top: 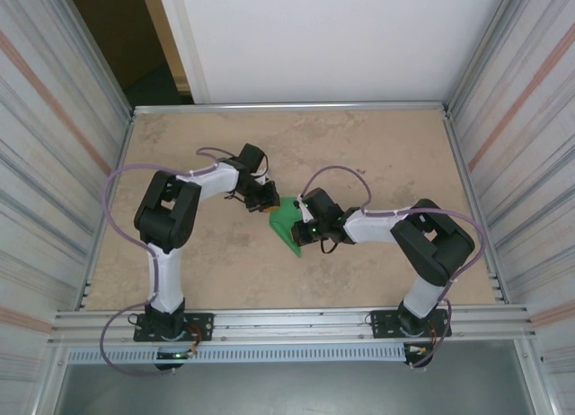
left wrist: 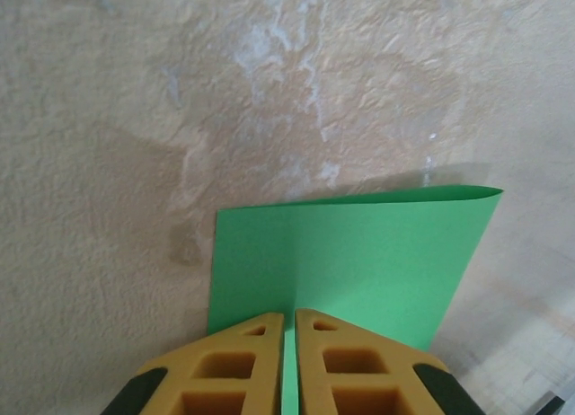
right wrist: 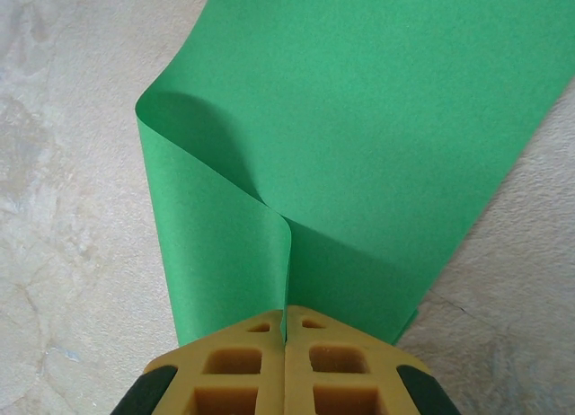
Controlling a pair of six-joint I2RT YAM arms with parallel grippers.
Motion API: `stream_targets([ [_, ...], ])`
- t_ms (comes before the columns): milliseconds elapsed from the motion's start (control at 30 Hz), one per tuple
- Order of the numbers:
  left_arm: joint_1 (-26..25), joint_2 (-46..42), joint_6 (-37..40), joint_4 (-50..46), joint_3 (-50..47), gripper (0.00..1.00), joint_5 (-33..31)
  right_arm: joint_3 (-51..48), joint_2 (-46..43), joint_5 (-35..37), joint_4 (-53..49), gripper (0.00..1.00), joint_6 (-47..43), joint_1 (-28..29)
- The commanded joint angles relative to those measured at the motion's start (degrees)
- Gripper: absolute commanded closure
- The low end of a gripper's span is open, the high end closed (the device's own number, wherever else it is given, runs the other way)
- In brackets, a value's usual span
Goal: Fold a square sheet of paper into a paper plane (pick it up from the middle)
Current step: Third fold the triangle at the center of the table.
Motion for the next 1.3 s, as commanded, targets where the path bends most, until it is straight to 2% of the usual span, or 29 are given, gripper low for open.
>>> stream_targets([
  [0, -0.4, 1.9, 1.9, -4.0, 1.0, 0.89, -2.3, 1.4, 0.3, -0.5, -2.0, 1.00, 1.3, -0.2],
  [1267, -1.0, 4.4, 3.3, -5.7, 2.1, 0.91, -3.1, 2.5, 2.0, 0.1, -3.5, 1.00, 0.4, -0.6],
])
